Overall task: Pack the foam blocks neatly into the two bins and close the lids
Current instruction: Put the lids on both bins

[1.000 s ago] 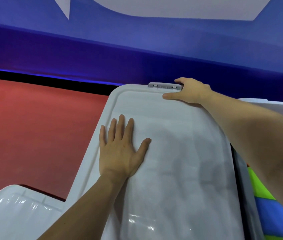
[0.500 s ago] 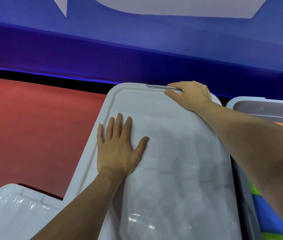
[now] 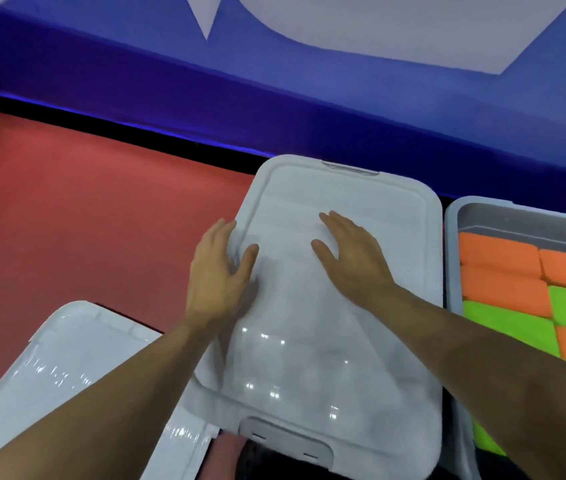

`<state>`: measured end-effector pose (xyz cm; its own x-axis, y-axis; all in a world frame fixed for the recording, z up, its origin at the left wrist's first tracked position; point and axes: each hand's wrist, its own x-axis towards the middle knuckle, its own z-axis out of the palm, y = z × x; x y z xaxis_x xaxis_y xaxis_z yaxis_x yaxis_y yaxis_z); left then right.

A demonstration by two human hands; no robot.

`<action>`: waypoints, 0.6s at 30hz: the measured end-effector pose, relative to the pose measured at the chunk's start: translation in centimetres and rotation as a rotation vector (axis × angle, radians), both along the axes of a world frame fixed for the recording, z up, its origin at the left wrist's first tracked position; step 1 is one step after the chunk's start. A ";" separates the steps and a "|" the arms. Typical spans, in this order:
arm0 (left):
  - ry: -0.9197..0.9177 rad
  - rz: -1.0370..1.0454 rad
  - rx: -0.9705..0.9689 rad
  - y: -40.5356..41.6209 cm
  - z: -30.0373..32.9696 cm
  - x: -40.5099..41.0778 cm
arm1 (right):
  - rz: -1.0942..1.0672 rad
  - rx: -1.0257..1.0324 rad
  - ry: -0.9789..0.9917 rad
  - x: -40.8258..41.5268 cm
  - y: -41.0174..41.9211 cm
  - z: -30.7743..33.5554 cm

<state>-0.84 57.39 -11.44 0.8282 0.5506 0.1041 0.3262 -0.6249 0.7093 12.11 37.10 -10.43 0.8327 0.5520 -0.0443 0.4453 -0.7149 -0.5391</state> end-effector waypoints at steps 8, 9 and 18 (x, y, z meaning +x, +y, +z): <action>0.242 0.213 -0.154 2.1 -2.7 -16.9 | 0.198 -0.141 0.103 -15.6 0.3 1.2; 0.266 0.249 -0.175 2.1 -3.3 -18.2 | 0.223 -0.157 0.088 -16.8 0.5 0.9; 0.713 0.070 -0.141 0.5 -11.8 -25.5 | 0.233 -0.262 -0.131 -20.6 1.4 -3.1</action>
<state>-26.37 57.91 -23.29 0.6310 0.5730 -0.5229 0.7745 -0.5042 0.3820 -8.46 38.51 -13.54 0.6941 0.7113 -0.1106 0.6653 -0.6926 -0.2788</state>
